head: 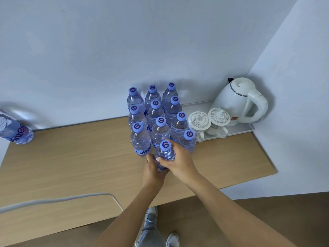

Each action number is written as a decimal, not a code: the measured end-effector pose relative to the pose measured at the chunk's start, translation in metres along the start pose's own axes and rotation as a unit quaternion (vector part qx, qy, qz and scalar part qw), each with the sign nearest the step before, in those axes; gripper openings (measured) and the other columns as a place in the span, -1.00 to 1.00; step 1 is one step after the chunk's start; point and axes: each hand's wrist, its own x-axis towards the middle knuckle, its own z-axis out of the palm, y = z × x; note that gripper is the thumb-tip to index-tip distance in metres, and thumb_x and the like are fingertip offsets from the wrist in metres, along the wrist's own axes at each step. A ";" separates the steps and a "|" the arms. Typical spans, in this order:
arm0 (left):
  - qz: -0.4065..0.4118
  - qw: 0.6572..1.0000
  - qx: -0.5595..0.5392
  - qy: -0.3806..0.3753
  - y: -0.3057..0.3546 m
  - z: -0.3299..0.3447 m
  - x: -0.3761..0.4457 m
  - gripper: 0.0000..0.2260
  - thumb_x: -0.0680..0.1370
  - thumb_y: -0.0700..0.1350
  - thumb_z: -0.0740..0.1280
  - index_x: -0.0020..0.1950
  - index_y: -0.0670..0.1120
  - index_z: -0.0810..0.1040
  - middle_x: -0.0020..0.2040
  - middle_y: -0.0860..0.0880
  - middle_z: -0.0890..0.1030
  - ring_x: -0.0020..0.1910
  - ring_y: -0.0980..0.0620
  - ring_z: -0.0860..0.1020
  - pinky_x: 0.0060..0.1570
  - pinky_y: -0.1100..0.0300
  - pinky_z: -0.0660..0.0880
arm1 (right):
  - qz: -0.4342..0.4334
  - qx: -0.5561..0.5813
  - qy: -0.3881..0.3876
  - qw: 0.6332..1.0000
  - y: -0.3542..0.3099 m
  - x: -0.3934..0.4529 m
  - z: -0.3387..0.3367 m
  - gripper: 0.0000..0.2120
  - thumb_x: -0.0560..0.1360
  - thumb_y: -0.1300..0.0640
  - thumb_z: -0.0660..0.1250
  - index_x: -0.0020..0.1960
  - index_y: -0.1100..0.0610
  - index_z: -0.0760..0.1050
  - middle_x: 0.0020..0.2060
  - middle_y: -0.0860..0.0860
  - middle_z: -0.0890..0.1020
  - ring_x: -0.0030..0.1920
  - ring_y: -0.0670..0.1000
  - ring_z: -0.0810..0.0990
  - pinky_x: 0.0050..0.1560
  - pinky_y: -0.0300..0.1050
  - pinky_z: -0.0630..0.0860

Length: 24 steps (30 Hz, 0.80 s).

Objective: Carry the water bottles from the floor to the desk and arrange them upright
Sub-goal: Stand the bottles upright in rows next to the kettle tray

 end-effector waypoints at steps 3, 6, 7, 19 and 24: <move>0.008 1.000 0.005 0.007 0.002 0.001 0.003 -0.49 0.30 -0.30 0.52 0.02 -0.05 0.26 -0.06 0.00 0.44 -0.11 -0.04 0.49 -0.20 0.25 0.43 | -0.001 0.007 0.010 1.000 -0.001 0.002 0.000 -0.55 0.32 0.10 0.53 0.17 -0.04 0.50 -0.04 -0.17 0.63 -0.03 -0.28 0.55 -0.06 -0.55 0.39; 0.011 1.000 0.002 0.013 0.006 0.001 0.004 -0.47 0.30 -0.30 0.52 0.07 -0.05 0.27 0.00 -0.05 0.47 -0.05 -0.06 0.51 -0.12 0.10 0.47 | -0.003 0.007 0.025 1.000 0.000 0.002 0.001 -0.50 0.30 0.11 0.55 0.18 -0.04 0.46 -0.03 -0.20 0.61 -0.02 -0.35 0.52 -0.06 -0.56 0.39; 0.009 1.000 0.002 0.015 0.006 0.002 0.005 -0.47 0.30 -0.30 0.52 0.07 -0.05 0.27 0.00 -0.05 0.46 -0.04 -0.06 0.51 -0.12 0.12 0.46 | -0.001 0.005 0.030 1.000 0.000 0.001 0.002 -0.48 0.31 0.10 0.56 0.20 -0.02 0.45 -0.01 -0.19 0.61 0.00 -0.35 0.53 -0.04 -0.54 0.41; -0.004 1.000 -0.010 0.004 0.015 0.000 0.006 -0.45 0.28 -0.26 0.56 0.09 -0.12 0.30 0.05 -0.06 0.43 0.02 -0.06 0.46 -0.08 0.17 0.39 | -0.018 -0.023 0.040 0.999 -0.011 0.001 -0.002 -0.27 0.36 0.05 0.54 0.44 0.03 0.30 0.33 -0.11 0.48 0.33 -0.17 0.41 0.31 -0.29 0.35; -0.016 1.000 0.022 -0.016 0.012 -0.010 -0.002 -0.31 0.27 -0.25 0.57 0.30 -0.20 0.31 0.22 -0.09 0.41 0.16 -0.03 0.43 0.07 0.17 0.39 | -0.046 -0.013 0.039 0.998 -0.026 -0.001 -0.014 -0.33 0.40 0.03 0.52 0.43 0.01 0.32 0.33 -0.14 0.47 0.33 -0.21 0.39 0.21 -0.51 0.24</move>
